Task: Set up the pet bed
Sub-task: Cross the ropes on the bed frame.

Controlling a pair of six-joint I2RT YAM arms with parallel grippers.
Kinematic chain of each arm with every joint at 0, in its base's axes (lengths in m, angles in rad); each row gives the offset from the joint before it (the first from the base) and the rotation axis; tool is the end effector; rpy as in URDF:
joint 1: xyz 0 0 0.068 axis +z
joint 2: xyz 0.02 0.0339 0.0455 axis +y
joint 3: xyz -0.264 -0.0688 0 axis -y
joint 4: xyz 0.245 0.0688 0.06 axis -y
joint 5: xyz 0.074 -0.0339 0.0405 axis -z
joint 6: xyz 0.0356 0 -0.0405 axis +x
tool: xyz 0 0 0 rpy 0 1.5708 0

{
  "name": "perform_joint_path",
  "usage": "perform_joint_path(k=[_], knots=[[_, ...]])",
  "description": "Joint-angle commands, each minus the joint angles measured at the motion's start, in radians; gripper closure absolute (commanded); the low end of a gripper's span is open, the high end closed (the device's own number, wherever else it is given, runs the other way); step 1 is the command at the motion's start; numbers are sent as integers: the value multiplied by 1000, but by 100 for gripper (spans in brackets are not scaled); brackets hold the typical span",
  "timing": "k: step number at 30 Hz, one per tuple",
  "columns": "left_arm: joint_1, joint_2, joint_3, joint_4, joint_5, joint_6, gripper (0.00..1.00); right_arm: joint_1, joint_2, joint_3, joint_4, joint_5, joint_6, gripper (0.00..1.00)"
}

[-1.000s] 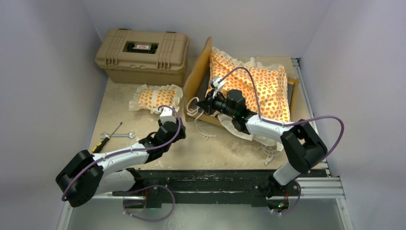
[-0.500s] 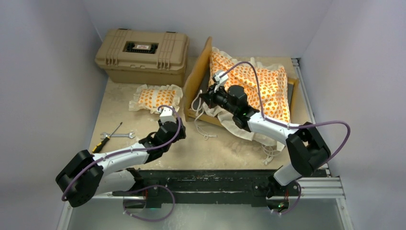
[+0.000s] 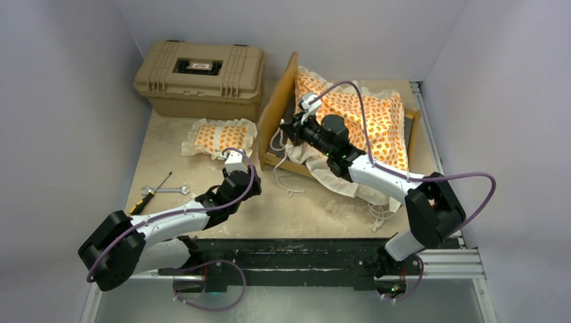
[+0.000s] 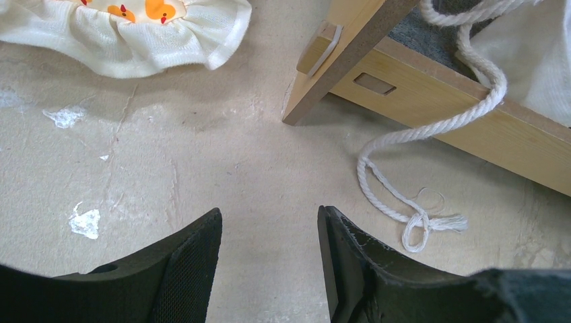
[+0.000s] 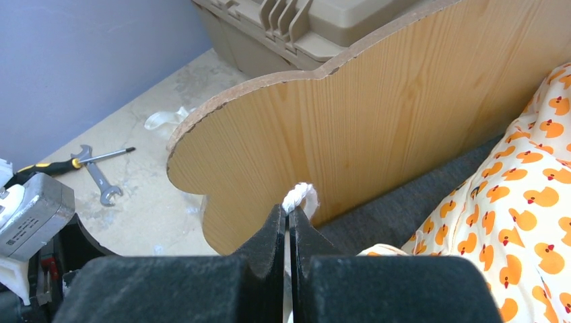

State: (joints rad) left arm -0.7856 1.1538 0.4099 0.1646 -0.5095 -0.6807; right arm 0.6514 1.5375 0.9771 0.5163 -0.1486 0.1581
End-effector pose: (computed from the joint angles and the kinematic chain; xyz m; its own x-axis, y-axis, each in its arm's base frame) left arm 0.1692 -0.1447 0.1756 -0.5077 -0.2692 -0.8184 0.0120 0.9476 -0.3192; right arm 0.2829 0.2223 0.2931 -0.1475 0.0833 -0.9855 -0.7028 0.6923 0.1637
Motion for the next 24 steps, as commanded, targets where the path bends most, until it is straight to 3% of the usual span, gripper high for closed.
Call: perform_joint_path(k=[1,6,24], knots=[[6,-14,-13,34,-5,-14,46,-3,-42,-4,8,-12,-12,100],[6,-7,-13,42,-2,-14,46,-3,-91,-14,2,-45,12,100],[6,-4,-16,43,1,-16,46,-3,-23,-58,28,-127,65,100]])
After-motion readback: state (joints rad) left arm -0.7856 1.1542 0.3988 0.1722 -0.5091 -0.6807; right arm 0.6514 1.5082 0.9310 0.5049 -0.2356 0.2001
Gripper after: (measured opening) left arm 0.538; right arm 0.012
